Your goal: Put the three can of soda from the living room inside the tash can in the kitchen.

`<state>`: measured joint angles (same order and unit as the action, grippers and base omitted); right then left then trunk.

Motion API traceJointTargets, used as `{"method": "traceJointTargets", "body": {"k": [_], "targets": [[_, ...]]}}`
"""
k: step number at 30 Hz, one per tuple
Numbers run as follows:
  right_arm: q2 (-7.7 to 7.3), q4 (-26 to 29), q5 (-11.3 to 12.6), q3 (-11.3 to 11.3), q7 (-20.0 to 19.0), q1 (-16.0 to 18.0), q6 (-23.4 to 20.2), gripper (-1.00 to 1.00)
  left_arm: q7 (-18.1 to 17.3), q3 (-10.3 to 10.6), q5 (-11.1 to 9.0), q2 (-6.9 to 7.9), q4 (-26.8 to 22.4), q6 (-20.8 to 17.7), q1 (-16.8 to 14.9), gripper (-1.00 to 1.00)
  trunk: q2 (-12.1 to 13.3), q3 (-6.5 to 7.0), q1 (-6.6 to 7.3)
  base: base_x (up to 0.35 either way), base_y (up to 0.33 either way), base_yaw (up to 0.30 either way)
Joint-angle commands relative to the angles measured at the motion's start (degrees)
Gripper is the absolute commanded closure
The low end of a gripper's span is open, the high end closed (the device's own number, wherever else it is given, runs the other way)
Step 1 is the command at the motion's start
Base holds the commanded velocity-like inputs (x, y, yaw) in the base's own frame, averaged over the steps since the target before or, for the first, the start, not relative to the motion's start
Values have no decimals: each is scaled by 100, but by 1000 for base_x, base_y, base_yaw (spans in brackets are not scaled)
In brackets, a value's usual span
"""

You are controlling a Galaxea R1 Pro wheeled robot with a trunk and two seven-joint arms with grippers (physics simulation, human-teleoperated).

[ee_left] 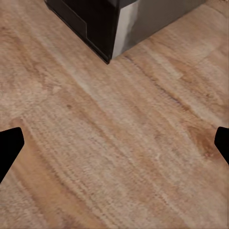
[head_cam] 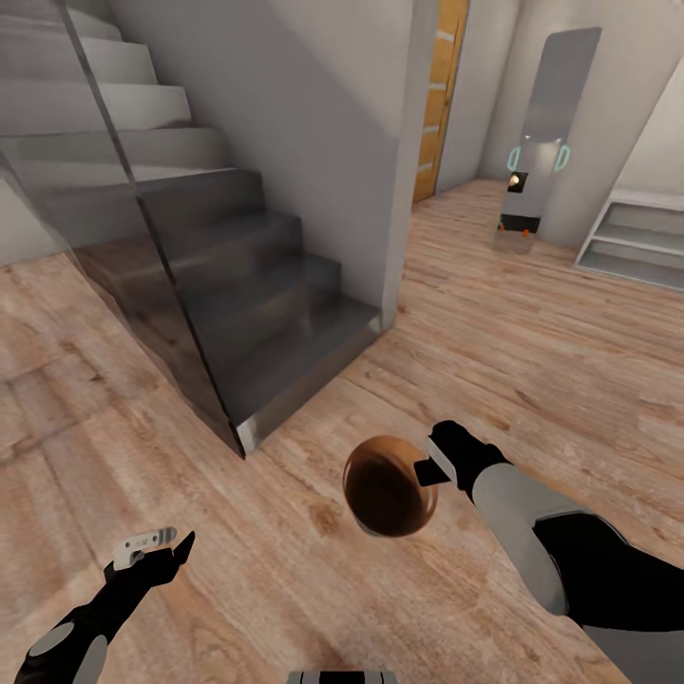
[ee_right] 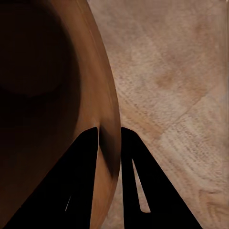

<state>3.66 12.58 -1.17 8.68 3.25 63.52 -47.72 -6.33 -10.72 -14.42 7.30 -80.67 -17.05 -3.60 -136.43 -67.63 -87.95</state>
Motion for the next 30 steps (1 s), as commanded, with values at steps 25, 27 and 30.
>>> {"method": "traceJointTargets", "body": {"k": [25, 27, 30], "targets": [[-83, 14, 73, -27, -52, -153, 318, 100, 0, 0, 0, 0, 7, -7, 0, -100, 1004, 450, 550, 0, 0, 0], [-83, 12, 73, -26, -52, -154, 321, 100, 0, 0, 0, 0, 7, -8, 0, -100, 1084, 486, 594, 0, 0, 0], [-97, 9, 73, -26, -52, -155, 328, 100, 0, 0, 0, 0, 7, -8, 0, -100, 1204, 539, 660, 0, 0, 0]]}}
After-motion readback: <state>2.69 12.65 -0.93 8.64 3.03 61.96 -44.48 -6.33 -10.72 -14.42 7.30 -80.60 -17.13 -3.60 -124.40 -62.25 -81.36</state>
